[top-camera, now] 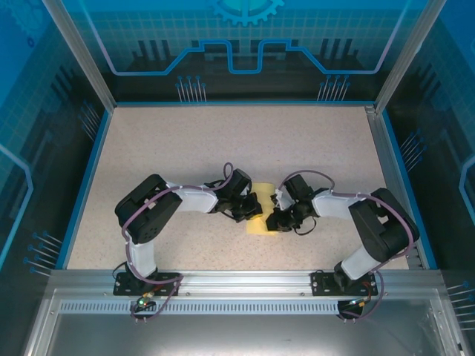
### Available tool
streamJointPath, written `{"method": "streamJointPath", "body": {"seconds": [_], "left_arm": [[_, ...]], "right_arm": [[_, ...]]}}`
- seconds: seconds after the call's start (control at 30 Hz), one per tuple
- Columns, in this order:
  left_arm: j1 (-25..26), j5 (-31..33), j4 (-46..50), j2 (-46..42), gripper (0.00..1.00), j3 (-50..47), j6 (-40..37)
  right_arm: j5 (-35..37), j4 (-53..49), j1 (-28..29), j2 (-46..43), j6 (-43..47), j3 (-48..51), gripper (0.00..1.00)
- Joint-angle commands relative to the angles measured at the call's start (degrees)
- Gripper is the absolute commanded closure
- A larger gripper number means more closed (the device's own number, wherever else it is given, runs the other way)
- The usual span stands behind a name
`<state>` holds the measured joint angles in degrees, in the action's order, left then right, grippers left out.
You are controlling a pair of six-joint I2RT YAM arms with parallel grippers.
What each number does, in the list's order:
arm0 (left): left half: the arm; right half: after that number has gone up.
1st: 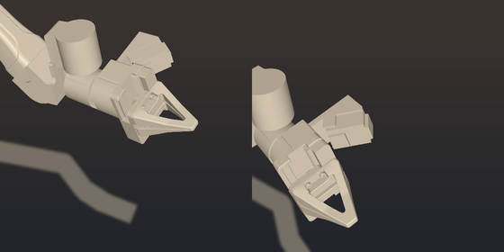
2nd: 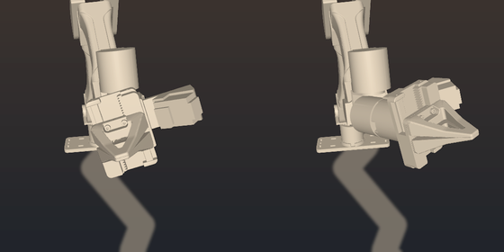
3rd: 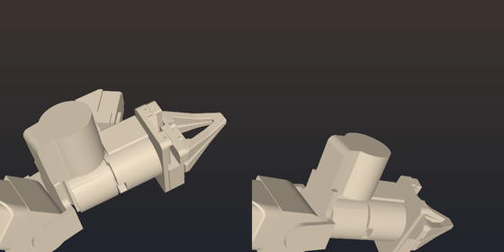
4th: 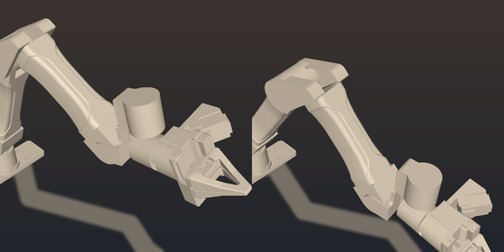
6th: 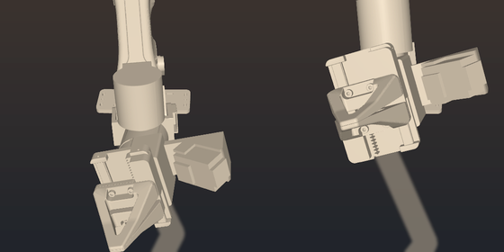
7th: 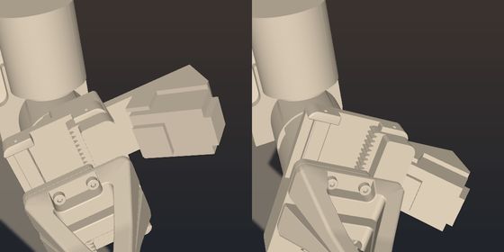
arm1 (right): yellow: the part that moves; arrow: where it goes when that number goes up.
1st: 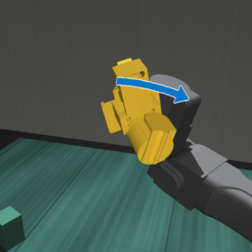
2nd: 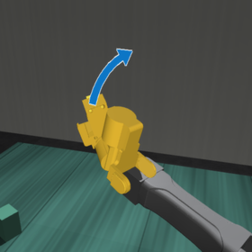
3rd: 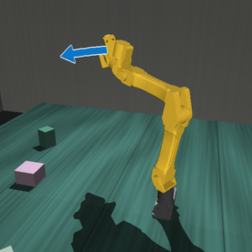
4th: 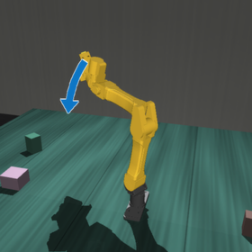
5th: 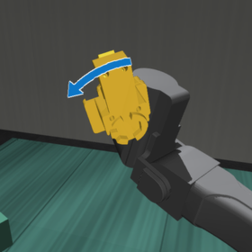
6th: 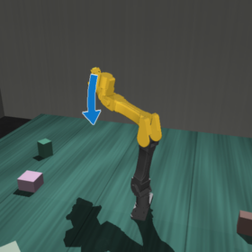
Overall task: Fold a paper plane with a square sheet of paper (pick it up from the middle)
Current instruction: Fold the triangle a second time at the center of the table.
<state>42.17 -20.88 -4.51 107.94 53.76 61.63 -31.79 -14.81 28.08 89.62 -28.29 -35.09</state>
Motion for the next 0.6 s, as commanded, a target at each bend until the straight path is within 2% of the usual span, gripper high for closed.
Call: {"method": "streamJointPath", "body": {"seconds": [0.0,0.23,0.57], "left_arm": [[-0.2,1.2,3.7,-0.1,1.00,-2.2,0.7],[-0.2,1.2,3.7,0.1,1.00,-2.0,0.7],[-0.2,0.8,3.8,-0.1,1.00,-1.7,0.6]], "right_arm": [[-0.3,-5.0,-0.4,-1.6,0.3,2.4,0.85],[1.0,-4.6,-0.8,-2.4,-1.5,5.8,0.85],[-0.3,-8.1,-4.0,-14.6,-2.5,6.7,0.83]]}}
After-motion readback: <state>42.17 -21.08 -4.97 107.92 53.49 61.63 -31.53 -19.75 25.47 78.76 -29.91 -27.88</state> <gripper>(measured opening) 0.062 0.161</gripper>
